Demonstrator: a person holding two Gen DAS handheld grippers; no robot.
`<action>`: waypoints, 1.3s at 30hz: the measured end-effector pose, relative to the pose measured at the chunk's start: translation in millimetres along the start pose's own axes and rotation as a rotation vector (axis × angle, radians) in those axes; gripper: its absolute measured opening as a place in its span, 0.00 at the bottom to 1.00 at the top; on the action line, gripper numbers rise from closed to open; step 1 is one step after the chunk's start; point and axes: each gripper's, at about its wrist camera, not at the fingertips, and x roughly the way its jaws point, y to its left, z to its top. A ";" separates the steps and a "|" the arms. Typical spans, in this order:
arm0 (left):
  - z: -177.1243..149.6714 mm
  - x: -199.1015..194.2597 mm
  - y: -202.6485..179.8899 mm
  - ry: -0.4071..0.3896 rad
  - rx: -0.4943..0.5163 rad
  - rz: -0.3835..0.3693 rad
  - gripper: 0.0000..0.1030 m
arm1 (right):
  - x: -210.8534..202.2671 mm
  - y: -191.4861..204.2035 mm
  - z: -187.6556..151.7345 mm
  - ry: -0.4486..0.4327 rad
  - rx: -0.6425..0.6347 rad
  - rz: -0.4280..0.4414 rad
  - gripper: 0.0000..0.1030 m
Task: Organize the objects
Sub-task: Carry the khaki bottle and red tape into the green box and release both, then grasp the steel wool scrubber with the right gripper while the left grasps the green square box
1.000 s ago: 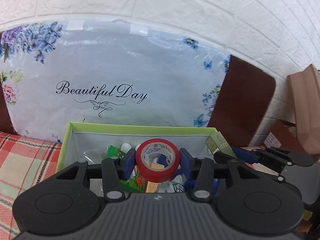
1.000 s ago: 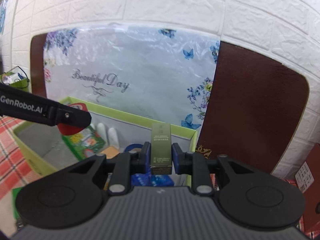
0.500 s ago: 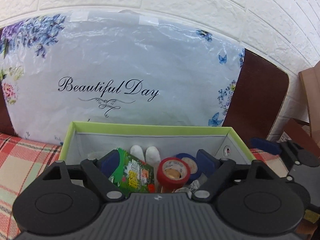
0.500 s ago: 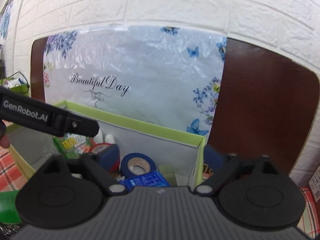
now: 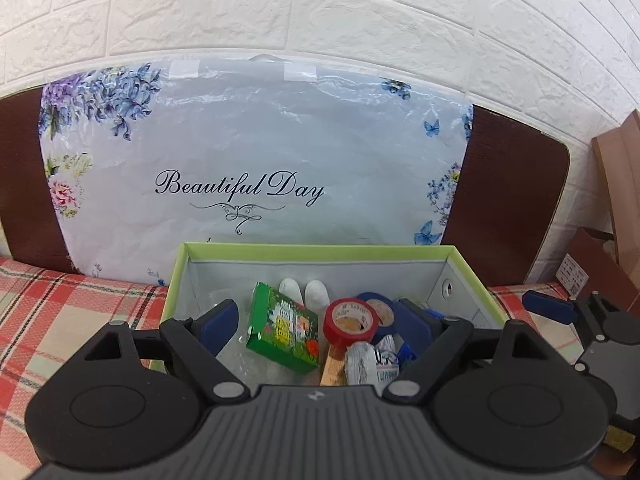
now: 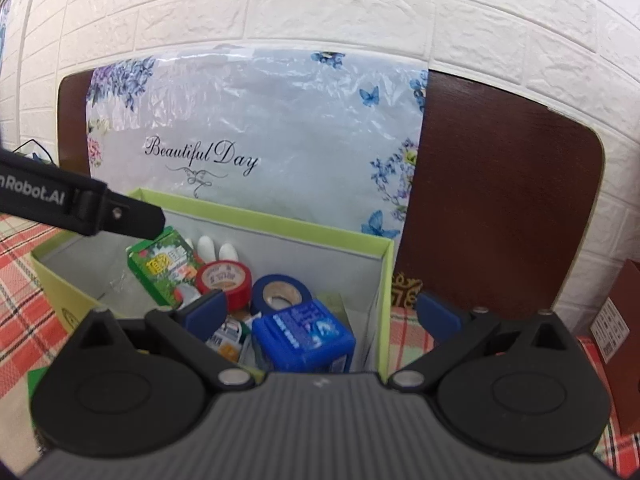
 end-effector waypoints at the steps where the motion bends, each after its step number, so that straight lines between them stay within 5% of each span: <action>1: -2.0 -4.8 -1.7 0.008 0.006 0.003 0.86 | -4.8 1.3 -2.3 0.008 0.007 0.000 1.00; 16: -46.6 -62.1 -4.8 0.035 -0.030 0.074 0.86 | -82.5 19.4 -49.1 0.041 0.108 0.000 1.00; 39: -129.1 -86.4 46.4 0.144 -0.125 0.106 0.86 | -124.4 72.0 -102.1 0.083 0.121 0.138 1.00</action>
